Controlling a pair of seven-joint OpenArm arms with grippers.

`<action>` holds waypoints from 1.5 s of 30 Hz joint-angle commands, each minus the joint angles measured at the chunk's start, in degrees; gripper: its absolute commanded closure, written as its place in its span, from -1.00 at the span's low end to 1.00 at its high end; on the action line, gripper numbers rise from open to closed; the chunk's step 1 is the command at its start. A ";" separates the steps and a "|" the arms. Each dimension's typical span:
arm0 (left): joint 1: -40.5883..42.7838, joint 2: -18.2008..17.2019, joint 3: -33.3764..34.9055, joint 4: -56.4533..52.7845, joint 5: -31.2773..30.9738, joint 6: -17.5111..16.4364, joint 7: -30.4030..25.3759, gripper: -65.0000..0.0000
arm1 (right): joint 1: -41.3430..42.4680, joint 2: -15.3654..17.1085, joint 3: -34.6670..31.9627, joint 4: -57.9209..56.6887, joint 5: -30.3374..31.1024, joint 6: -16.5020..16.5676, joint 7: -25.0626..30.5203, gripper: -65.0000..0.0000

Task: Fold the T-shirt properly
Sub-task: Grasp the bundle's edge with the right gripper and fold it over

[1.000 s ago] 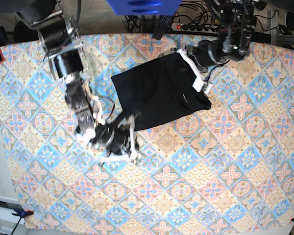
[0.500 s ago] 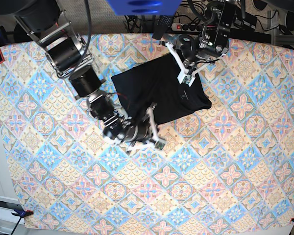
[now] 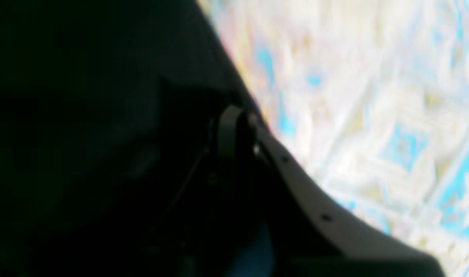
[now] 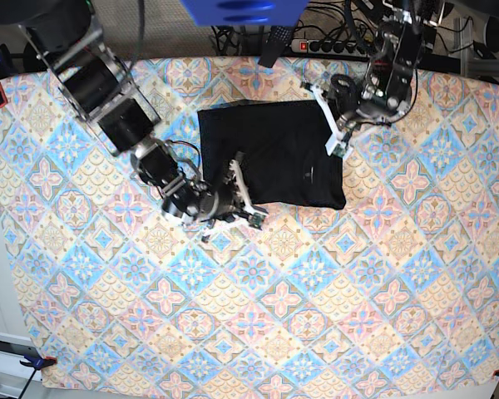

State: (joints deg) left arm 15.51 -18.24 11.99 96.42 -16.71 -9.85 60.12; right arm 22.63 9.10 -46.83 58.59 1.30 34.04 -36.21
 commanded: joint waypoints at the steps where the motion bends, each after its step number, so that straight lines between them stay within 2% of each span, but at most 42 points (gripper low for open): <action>1: -1.57 -0.35 -0.25 -0.20 0.75 0.48 -0.64 1.00 | -0.17 1.67 0.10 2.82 -0.73 0.73 -2.70 0.93; 8: -10.01 -0.18 0.28 -6.62 0.84 0.48 -3.63 1.00 | -6.33 9.84 0.19 18.38 -0.64 0.73 -9.64 0.93; 11: -13.79 0.17 0.36 -9.17 0.84 0.48 -3.81 1.00 | -9.14 12.13 1.07 23.65 -0.64 0.73 -11.31 0.93; 14: -18.45 1.84 1.59 -12.95 0.84 0.48 -4.78 1.00 | -13.18 12.74 6.70 28.84 -0.64 0.73 -13.51 0.93; 21: -27.60 5.01 6.43 -22.80 0.84 0.48 -12.43 1.00 | -22.76 12.74 17.95 43.08 -0.64 0.73 -15.97 0.93; 25: -32.87 9.05 6.78 -30.97 0.84 0.48 -17.88 1.00 | -26.81 12.74 19.88 50.38 -0.64 0.73 -15.88 0.93; 28: -35.95 12.22 6.78 -36.33 3.74 0.48 -21.48 1.00 | -29.80 12.65 19.88 51.52 -0.64 0.73 -15.88 0.93; 30: -36.47 13.45 6.52 -36.86 6.64 0.57 -22.71 1.00 | -30.41 11.78 19.53 51.61 -0.73 0.73 -15.71 0.93; 32: -36.47 13.80 6.34 -34.66 8.23 0.57 -22.18 1.00 | -30.50 9.49 19.36 51.61 -0.73 0.73 -15.71 0.93; 34: -36.12 13.45 6.34 -30.71 8.31 1.19 -20.78 1.00 | -30.59 7.56 19.36 51.61 -0.73 0.73 -15.71 0.93; 36: -34.45 11.51 4.67 -26.31 8.23 2.51 -17.79 1.00 | -30.41 5.53 19.18 51.52 -0.64 0.73 -15.71 0.93; 39: -30.67 10.28 -1.13 -19.10 8.23 4.00 -15.15 1.00 | -29.18 2.72 16.72 51.17 -0.55 0.73 -15.71 0.93; 42: -25.66 8.61 -9.04 -12.60 8.23 4.00 -13.57 1.00 | -25.84 -0.09 13.99 49.32 -0.55 0.73 -15.71 0.93; 45: -20.21 8.53 -16.52 -6.09 8.23 3.91 -12.25 1.00 | -23.73 -3.43 11.44 44.84 -0.55 0.73 -15.71 0.93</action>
State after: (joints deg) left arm -3.31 -9.80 -4.71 88.77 -7.88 -5.78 49.45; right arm -0.95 5.54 -35.33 102.74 0.27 34.68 -52.25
